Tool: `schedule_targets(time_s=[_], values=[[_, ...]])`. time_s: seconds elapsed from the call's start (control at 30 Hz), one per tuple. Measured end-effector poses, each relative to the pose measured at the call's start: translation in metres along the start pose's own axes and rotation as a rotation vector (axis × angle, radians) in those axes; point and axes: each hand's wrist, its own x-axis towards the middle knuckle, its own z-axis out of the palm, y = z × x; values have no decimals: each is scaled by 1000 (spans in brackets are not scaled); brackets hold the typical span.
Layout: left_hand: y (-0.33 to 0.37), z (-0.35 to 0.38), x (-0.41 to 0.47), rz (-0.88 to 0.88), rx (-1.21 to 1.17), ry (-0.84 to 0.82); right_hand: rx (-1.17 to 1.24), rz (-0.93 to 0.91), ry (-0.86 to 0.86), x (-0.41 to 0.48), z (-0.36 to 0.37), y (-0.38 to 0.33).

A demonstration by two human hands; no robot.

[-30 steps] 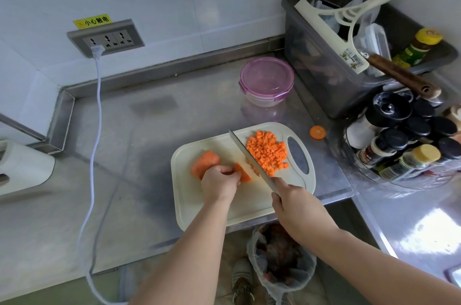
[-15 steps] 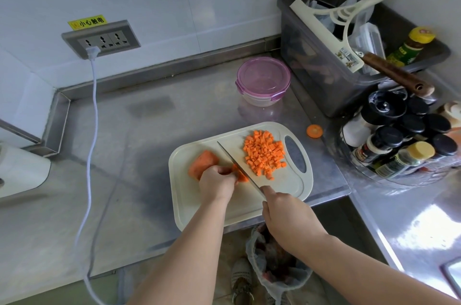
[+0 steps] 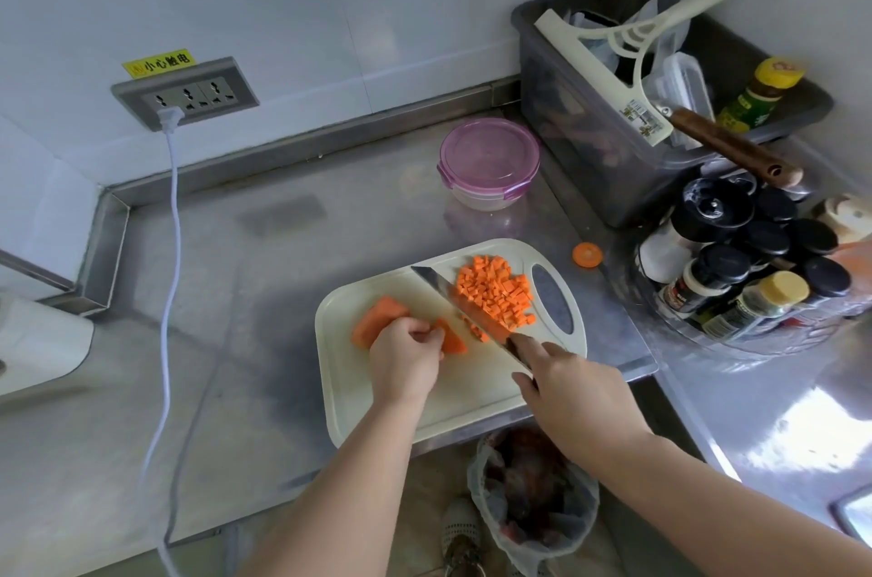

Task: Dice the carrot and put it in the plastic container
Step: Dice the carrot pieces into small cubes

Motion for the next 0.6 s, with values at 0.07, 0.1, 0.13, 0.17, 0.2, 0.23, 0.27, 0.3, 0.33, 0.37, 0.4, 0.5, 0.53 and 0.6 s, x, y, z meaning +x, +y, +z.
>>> schedule_targets(time_s=[0.07,0.1,0.13,0.17,0.2,0.23,0.27,0.3,0.33,0.37,0.4,0.5,0.53,0.6], values=[[12,-9,-4,127,82,101,-29,2,19,1,-4,8],[21,-14,-7,240,138,204,-49,-1,28,1,-6,11],[33,-18,-10,378,197,306,-71,-4,35,0,-8,14],[46,-21,-13,527,268,367,-86,-7,42,0,-9,16],[59,-20,-14,666,376,347,-94,-10,47,0,-10,19],[71,-17,-15,774,524,252,-98,-12,51,-1,-11,21],[80,-11,-13,821,685,124,-104,-11,49,-1,-12,22],[86,-5,-10,817,837,4,-115,-12,44,-2,-12,22],[89,2,-5,784,958,-93,-129,-14,35,-2,-12,22],[92,7,1,749,1052,-161,-142,-17,28,-2,-12,22],[93,12,6,718,1116,-203,-154,-22,21,-3,-12,22],[95,19,13,665,1210,-283,-174,-35,13,-3,-11,23],[96,19,14,652,1172,-297,-173,-34,12,-3,-11,23],[98,14,15,634,992,-279,-168,-27,2,-3,-10,23]])
